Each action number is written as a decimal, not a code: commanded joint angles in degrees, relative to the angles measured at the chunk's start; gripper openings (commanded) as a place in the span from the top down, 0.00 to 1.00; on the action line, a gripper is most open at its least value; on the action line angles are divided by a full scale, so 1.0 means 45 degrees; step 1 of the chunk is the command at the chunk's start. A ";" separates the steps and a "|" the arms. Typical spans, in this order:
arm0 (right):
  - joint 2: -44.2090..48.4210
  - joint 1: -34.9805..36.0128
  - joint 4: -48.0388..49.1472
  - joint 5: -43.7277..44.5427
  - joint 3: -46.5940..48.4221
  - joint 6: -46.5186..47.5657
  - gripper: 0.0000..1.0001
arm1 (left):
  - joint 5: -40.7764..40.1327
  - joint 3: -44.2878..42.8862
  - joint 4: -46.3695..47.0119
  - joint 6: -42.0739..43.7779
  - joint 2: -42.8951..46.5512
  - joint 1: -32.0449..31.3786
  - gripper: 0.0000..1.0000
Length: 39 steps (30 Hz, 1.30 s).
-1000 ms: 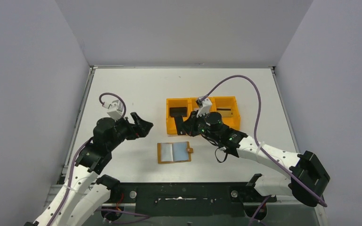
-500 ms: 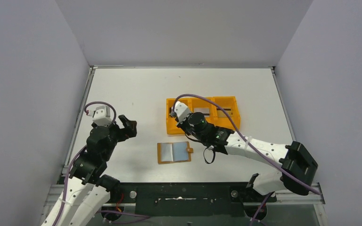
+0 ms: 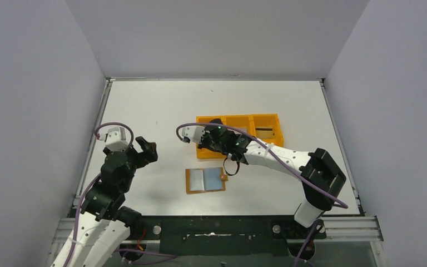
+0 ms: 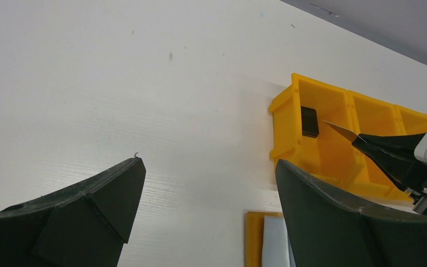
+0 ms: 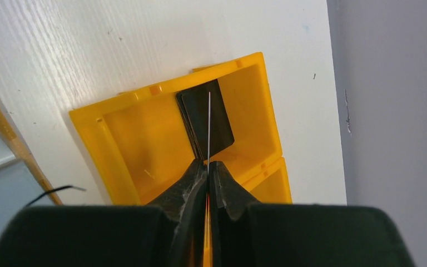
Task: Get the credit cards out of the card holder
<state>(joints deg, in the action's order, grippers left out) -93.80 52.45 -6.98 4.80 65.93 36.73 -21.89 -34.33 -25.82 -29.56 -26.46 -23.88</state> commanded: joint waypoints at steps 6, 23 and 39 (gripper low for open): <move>-0.1066 -0.0464 -0.0494 -0.0404 0.1132 0.1059 1.00 | -0.0192 0.0005 0.0036 -0.0208 0.0590 0.0052 0.11; -0.3746 -0.1243 0.2354 0.1109 0.1825 0.3000 0.95 | 0.0092 -0.0296 -0.0336 -0.0169 -0.0213 0.0072 0.09; -0.3823 -0.1701 0.1305 -0.0621 0.1911 0.3220 0.80 | 0.0115 -0.0321 -0.0356 -0.0150 -0.0300 0.0075 0.10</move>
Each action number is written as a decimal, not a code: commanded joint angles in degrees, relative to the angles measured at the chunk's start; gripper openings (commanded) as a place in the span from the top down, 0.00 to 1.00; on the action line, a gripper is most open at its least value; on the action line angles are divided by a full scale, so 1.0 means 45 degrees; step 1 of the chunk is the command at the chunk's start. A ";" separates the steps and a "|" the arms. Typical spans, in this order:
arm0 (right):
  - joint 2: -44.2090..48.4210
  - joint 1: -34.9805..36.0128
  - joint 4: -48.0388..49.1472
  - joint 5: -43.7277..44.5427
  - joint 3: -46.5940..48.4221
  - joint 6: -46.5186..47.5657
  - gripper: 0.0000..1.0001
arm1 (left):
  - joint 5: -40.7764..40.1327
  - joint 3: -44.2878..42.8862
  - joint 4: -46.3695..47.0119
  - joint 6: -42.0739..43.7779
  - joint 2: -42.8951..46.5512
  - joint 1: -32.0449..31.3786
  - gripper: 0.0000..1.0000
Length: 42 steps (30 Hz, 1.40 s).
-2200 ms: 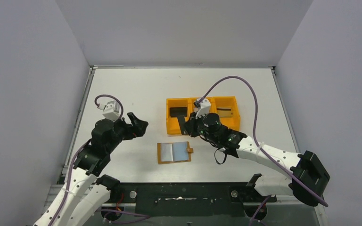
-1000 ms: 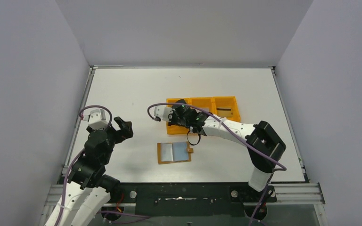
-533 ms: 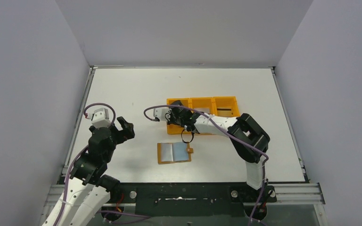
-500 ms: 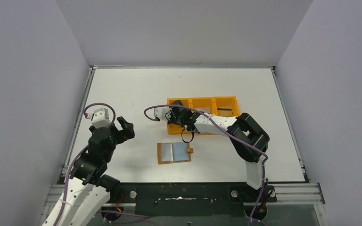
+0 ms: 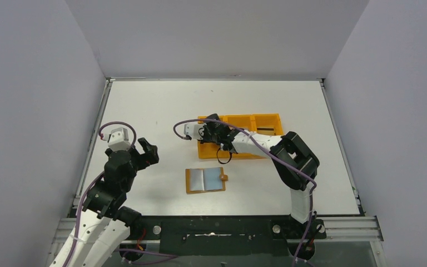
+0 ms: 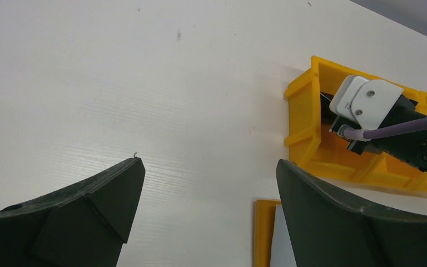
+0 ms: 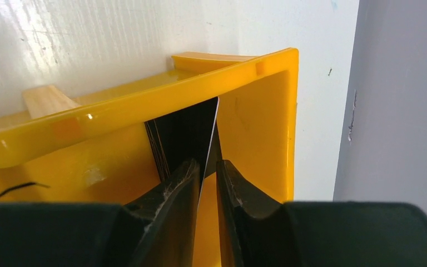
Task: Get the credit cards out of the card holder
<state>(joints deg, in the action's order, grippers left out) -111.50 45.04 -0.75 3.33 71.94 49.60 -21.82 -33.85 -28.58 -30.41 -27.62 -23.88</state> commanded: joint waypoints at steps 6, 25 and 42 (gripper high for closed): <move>0.0168 -0.0086 -0.0693 -0.0542 0.0601 0.0569 0.83 | 0.0121 -0.0408 0.0257 0.0040 -0.0069 0.0073 0.09; 0.0190 -0.0519 0.0246 -0.1489 0.0223 0.1630 0.99 | 0.0069 -0.0370 0.0257 0.0079 -0.0076 0.0076 0.09; -0.0186 -0.0925 0.0202 -0.2105 0.0051 0.1987 0.81 | 0.0070 -0.0362 0.0286 0.0108 -0.0206 0.0090 0.09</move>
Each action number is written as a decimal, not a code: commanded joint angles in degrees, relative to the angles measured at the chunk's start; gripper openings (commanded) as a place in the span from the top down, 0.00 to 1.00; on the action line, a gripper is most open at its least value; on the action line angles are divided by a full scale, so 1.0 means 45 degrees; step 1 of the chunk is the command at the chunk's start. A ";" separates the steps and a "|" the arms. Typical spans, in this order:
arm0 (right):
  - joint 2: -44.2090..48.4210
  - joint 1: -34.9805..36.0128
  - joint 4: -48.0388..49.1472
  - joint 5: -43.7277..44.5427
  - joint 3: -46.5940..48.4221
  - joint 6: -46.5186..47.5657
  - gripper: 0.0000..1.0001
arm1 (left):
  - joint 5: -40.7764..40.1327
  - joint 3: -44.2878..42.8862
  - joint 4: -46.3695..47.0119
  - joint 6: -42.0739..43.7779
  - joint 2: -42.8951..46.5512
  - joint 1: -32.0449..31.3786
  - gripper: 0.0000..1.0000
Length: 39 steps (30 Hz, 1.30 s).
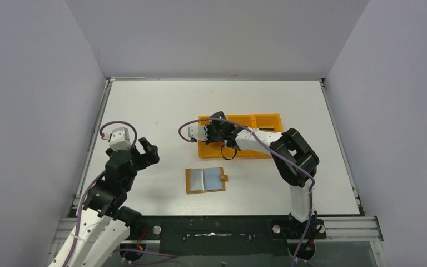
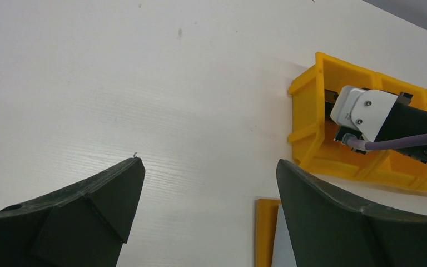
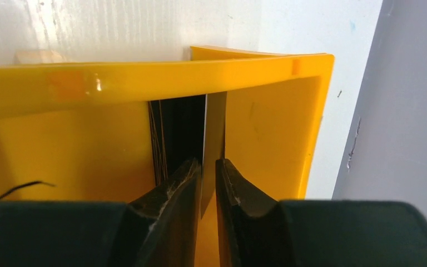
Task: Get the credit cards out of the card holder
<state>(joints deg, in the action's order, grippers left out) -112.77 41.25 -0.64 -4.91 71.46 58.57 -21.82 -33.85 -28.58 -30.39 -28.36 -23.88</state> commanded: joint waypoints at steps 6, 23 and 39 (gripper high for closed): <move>0.0141 -0.0212 -0.0398 -0.0236 0.0412 -0.0428 0.74 | 0.0013 -0.0385 0.0315 0.0074 -0.0190 0.0111 0.09; 0.2947 -0.0199 0.1027 -0.0964 -0.0196 -0.3896 0.62 | 0.0148 -0.0381 0.0329 0.0094 -0.0348 0.0170 0.09; 0.7303 0.0900 -0.3350 0.2466 -0.3384 -2.0617 0.29 | 0.0819 -0.0373 0.0452 0.0250 -0.1075 0.0189 0.09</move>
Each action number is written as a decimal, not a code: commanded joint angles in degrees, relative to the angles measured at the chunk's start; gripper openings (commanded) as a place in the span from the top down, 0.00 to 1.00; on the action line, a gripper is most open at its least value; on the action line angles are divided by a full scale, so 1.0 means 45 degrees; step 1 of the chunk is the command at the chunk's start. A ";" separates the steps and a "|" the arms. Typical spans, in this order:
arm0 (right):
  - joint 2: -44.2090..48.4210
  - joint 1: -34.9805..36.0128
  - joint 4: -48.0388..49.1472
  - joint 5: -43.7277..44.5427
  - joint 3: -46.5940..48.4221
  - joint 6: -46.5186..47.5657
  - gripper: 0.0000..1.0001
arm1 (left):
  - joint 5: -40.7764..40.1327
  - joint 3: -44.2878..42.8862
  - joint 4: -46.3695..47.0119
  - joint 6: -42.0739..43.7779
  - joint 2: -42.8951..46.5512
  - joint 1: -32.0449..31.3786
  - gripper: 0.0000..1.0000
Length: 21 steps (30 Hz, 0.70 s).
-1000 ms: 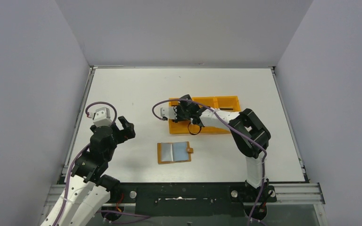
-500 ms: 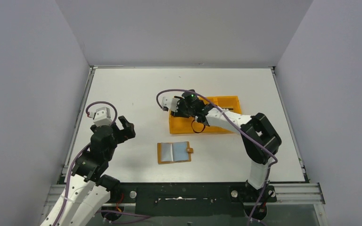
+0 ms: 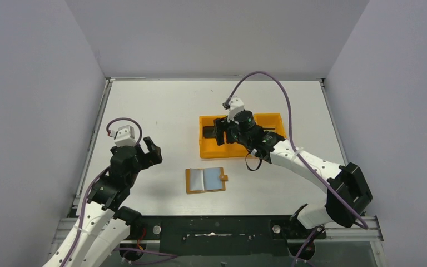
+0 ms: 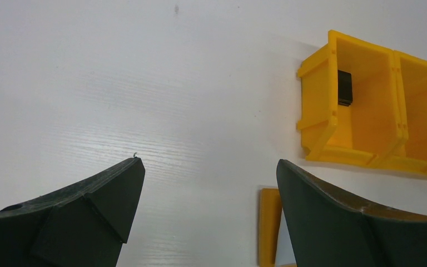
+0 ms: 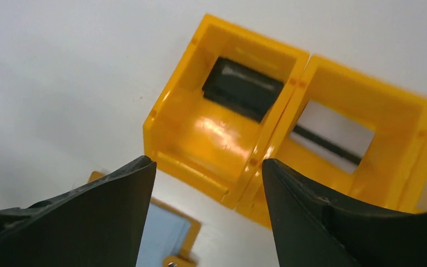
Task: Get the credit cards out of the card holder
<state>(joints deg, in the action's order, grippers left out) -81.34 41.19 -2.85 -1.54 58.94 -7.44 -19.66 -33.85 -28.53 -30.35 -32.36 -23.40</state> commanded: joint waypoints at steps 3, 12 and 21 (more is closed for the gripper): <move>0.0738 0.2265 -0.3006 0.2812 -0.1729 -0.7605 0.26 | 0.0346 -0.0389 0.0424 0.0240 -0.0351 0.0102 0.09; -0.0453 0.3206 -0.3249 0.3409 -0.2579 -0.9928 0.27 | 0.0331 -0.0383 0.0404 0.0232 -0.0582 0.0121 0.09; -0.2571 0.3583 -0.5264 0.4862 -0.1417 -1.0611 0.29 | 0.0297 -0.0375 0.0389 0.0228 -0.0582 0.0141 0.09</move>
<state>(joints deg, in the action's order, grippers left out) -91.64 55.99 -21.85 14.50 48.97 -51.79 -18.63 -33.85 -28.56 -30.15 -35.24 -23.14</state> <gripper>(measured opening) 0.720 0.909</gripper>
